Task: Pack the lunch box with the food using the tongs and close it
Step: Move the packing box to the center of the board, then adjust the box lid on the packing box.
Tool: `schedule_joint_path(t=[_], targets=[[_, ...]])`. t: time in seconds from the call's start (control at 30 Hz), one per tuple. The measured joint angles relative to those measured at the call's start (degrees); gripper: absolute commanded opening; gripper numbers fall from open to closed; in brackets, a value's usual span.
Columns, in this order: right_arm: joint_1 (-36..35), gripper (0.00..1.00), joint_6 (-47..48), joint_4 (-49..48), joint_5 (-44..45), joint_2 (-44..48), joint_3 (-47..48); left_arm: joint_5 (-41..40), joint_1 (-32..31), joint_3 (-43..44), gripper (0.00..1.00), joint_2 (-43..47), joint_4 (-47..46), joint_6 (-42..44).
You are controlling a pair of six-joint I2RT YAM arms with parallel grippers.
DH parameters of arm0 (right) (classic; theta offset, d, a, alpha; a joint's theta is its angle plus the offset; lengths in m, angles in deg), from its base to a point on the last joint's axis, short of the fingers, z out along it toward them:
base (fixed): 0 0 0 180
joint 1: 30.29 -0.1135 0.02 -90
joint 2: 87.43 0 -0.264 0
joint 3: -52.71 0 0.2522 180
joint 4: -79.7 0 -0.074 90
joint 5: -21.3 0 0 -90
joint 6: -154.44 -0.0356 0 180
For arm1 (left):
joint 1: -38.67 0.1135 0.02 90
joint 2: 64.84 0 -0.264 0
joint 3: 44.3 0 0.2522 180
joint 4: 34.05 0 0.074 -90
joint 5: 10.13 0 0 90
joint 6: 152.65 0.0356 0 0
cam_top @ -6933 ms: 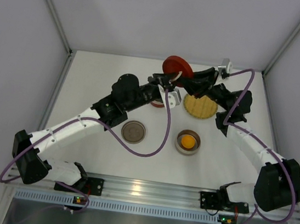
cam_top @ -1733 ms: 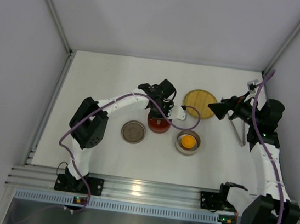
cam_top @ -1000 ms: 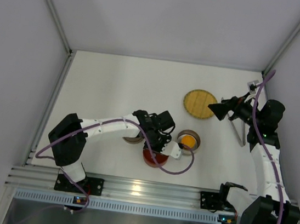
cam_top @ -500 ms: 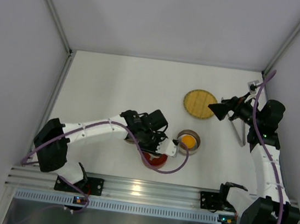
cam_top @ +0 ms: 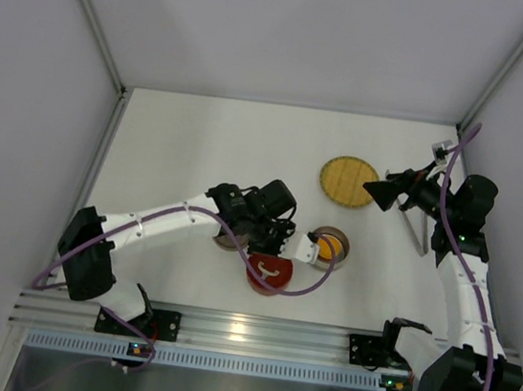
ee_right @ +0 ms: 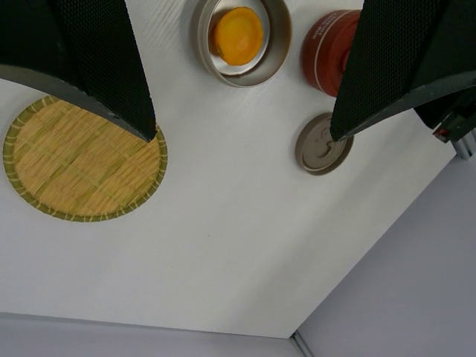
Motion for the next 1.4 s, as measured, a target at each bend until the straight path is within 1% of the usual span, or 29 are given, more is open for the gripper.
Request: schedule_joint_path(t=[0.1, 0.17, 0.23, 0.3, 0.43, 0.53, 0.7, 0.83, 0.9, 0.97, 1.03, 1.07, 1.17, 1.27, 1.4], targets=[[0.0, 0.99, 0.1, 0.0, 0.0, 0.0, 0.0, 4.3, 0.1, 2.8, 0.05, 0.5, 6.2, 2.0], [0.0, 0.99, 0.1, 0.0, 0.0, 0.0, 0.0, 7.5, 0.1, 4.4, 0.04, 0.8, 11.2, 3.2], [0.0, 0.99, 0.1, 0.0, 0.0, 0.0, 0.0, 9.6, 0.1, 4.5, 0.04, 1.0, 14.7, 3.7], [0.0, 0.99, 0.1, 0.0, 0.0, 0.0, 0.0, 10.5, 0.1, 2.6, 0.04, 1.5, 16.1, 3.5], [0.0, 1.00, 0.1, 0.0, 0.0, 0.0, 0.0, 8.8, 0.1, -4.9, 0.08, 3.5, 14.3, 0.4], [0.0, 0.99, 0.1, 0.0, 0.0, 0.0, 0.0, 6.7, 0.1, -8.1, 0.14, 3.8, 10.6, -2.5], [0.0, 0.99, 0.2, 0.0, 0.0, 0.0, 0.0, 4.8, 0.1, -9.1, 0.28, 3.8, 2.5, -5.9], [0.0, 0.99, 0.7, 0.3, 0.1, 0.0, 0.0, 4.3, 0.1, -9.2, 0.35, 3.6, -1.8, -7.1], [0.0, 0.99, 1.0, 0.5, 0.2, 0.0, 0.0, 4.3, 0.1, -9.2, 0.36, 3.4, -3.0, -7.3], [0.0, 0.99, 1.1, 0.6, 0.2, 0.0, 0.0, 4.3, 0.1, -9.2, 0.35, 3.2, -3.8, -7.4], [0.0, 0.99, 1.3, 0.7, 0.3, 0.0, 0.0, 4.4, 0.1, -9.2, 0.29, 2.9, -4.2, -7.3], [0.0, 0.99, 1.4, 0.9, 0.3, 0.0, 0.0, 4.5, 0.1, -9.2, 0.18, 2.9, -4.2, -7.3], [0.0, 0.99, 1.6, 1.1, 0.3, 0.0, 0.0, 5.8, 0.1, -9.2, 0.06, 3.2, -4.0, -6.8], [0.0, 0.99, 1.6, 1.3, 0.4, 0.0, 0.0, 7.8, 0.1, -9.6, 0.02, 4.9, -2.9, -5.6], [0.0, 0.99, 1.6, 1.3, 0.5, 0.0, 0.0, 10.5, 0.1, -9.9, 0.02, 7.6, -0.3, -4.5]])
